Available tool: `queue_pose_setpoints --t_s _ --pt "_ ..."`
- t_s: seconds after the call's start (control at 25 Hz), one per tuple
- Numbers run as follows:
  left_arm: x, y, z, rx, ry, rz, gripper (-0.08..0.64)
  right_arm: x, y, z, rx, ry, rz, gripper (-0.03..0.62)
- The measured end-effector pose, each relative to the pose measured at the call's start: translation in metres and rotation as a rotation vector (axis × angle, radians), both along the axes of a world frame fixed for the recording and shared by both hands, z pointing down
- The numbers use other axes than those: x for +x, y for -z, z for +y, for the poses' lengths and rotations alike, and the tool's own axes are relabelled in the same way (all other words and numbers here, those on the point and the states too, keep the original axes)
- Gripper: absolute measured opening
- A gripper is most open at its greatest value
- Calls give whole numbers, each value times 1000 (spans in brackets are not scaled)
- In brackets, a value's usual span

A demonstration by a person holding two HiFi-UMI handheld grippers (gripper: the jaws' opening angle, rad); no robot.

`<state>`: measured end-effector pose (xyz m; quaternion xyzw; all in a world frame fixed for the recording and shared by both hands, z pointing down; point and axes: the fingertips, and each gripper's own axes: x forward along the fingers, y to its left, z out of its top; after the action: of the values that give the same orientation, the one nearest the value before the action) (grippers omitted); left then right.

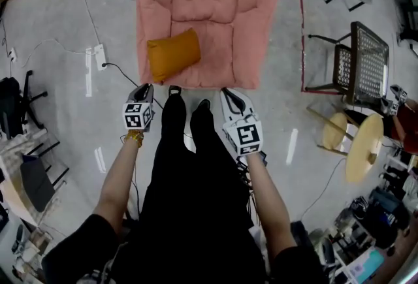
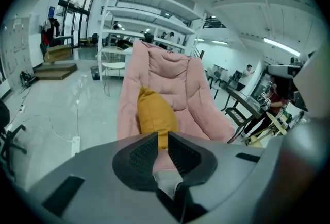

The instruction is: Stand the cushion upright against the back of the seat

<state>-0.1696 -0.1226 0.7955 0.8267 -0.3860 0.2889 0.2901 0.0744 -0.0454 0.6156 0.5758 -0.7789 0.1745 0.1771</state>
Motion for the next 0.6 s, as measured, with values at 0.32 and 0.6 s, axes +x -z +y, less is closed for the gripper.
queue_pose_setpoints --t_s 0.32,0.6 --pt "1 -56 -12 -153 31 -4 117 13 2 -9 -6 -87 -2 17" --pt "17 -80 -20 -209 6 -24 118 22 -5 -4 -25 -100 39 17"
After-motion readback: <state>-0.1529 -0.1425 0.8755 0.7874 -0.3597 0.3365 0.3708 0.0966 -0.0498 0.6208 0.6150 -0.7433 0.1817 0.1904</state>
